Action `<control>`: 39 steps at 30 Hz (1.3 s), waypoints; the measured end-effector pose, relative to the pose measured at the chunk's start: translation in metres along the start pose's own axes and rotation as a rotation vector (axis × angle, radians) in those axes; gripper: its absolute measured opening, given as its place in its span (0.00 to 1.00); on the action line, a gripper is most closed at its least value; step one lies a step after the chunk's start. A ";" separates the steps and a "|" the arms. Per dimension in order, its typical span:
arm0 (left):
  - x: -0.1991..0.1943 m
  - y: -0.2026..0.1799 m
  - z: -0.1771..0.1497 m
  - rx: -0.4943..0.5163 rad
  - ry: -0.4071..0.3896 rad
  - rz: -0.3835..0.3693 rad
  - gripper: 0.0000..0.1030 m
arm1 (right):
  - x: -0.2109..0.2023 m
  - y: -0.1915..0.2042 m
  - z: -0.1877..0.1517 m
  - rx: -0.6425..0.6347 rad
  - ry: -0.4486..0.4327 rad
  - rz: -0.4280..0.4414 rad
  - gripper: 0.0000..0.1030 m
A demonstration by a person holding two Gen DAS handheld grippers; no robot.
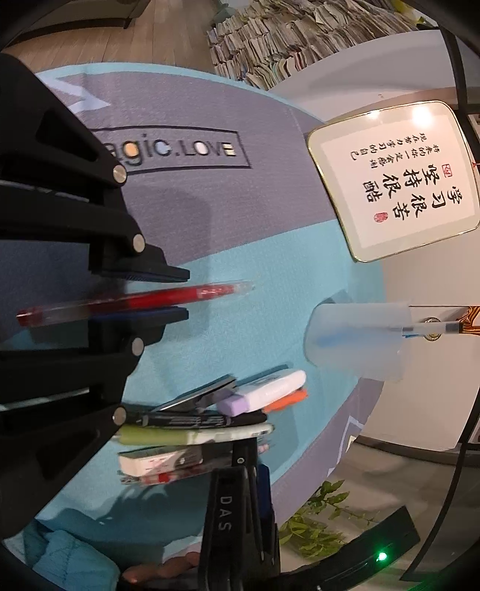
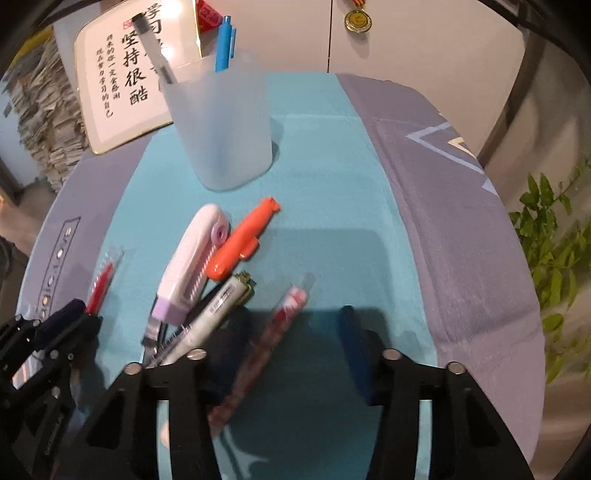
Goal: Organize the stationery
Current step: 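Lift the red pen with the left tool while the right tool grasps a pink pen, then drop the pink pen into the cup with the right tool and open it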
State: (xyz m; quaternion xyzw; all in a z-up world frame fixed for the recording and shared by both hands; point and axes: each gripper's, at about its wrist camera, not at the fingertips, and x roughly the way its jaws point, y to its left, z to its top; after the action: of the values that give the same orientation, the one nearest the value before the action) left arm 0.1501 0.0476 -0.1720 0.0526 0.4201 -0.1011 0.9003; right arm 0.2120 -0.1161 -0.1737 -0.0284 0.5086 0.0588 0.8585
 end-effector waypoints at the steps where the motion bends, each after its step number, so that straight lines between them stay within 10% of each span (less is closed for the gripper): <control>1: 0.002 0.001 0.004 -0.001 0.000 0.003 0.15 | 0.001 -0.001 0.003 0.007 0.004 0.002 0.46; 7: 0.020 -0.001 0.026 0.024 0.014 0.021 0.21 | 0.007 -0.001 0.015 0.008 0.023 -0.009 0.44; 11: 0.026 -0.001 0.028 0.021 0.030 0.004 0.09 | 0.005 -0.004 0.016 0.019 0.033 0.095 0.15; 19: -0.017 0.010 0.037 -0.042 -0.073 -0.028 0.08 | -0.059 -0.016 0.013 0.039 -0.148 0.230 0.14; 39: -0.094 0.010 0.045 -0.066 -0.269 -0.069 0.08 | -0.172 -0.007 0.039 0.019 -0.509 0.218 0.14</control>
State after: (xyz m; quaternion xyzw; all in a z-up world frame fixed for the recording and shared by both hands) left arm 0.1269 0.0622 -0.0709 -0.0056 0.3005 -0.1241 0.9457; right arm 0.1655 -0.1312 -0.0043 0.0503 0.2771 0.1513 0.9475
